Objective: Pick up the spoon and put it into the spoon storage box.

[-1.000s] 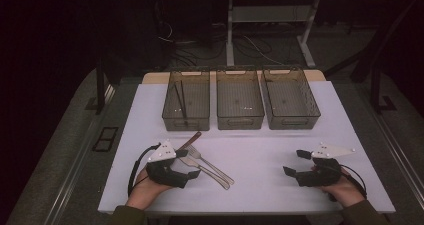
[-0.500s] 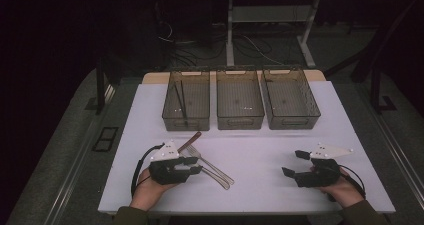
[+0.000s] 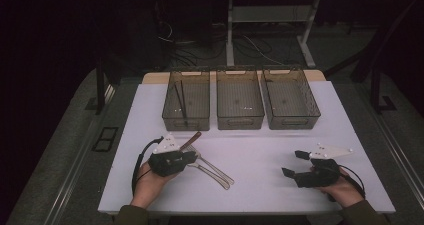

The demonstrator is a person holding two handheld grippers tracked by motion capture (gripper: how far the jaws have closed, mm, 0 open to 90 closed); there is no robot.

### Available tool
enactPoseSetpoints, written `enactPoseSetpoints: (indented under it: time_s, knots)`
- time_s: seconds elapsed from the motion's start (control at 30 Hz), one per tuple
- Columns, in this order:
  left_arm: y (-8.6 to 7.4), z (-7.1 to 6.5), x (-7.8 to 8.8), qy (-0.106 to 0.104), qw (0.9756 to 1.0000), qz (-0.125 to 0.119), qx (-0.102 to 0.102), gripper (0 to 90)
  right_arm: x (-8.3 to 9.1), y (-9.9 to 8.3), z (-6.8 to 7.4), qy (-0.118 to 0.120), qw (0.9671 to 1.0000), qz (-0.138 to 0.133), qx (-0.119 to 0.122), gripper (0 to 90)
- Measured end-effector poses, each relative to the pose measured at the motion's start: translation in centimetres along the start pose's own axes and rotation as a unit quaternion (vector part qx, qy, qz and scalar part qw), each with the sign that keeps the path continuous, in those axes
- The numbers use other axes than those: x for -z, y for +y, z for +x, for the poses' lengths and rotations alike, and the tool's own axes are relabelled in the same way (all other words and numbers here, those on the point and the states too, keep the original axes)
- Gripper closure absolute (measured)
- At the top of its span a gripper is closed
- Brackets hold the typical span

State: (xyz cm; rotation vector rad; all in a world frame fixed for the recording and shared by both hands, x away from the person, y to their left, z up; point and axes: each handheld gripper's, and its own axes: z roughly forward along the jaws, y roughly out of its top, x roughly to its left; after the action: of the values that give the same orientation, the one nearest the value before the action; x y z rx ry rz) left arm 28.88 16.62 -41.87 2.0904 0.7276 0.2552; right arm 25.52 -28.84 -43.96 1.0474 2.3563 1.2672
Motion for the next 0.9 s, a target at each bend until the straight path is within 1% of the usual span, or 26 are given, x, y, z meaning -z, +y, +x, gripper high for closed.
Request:
enactPoseSetpoints:
  time_s: [0.13,0.2,0.43,0.5,0.6,0.63,0.9]
  knots:
    - [0.0,0.8,0.3,0.015,0.9999,0.007,-0.001,77.3,0.0,0.0,0.0,0.0,1.0,0.001,0.001,19.6]
    - [-0.1,1.1,0.4,0.02,0.9998,0.004,0.004,76.3,0.0,0.0,0.0,0.0,1.0,0.001,0.001,19.6]
    - [-0.4,2.5,0.7,0.04,0.999,0.01,0.018,74.3,0.0,0.0,0.0,0.0,1.0,0.001,0.0,19.6]
    - [-0.6,2.9,0.9,0.048,0.9985,0.017,0.021,73.1,0.0,0.0,0.0,0.0,1.0,0.001,0.0,19.6]
    - [-1.1,3.4,1.1,0.054,0.9978,0.024,0.031,71.8,0.0,0.0,0.0,0.0,1.0,0.0,-0.001,19.6]
    - [-1.2,3.6,1.2,0.056,0.9976,0.028,0.031,70.4,0.0,0.0,-0.1,0.0,1.0,0.0,-0.001,19.6]
    - [-2.4,4.4,2.2,0.072,0.9953,0.039,0.053,64.6,0.1,0.0,0.0,-0.001,1.0,0.0,0.001,19.6]
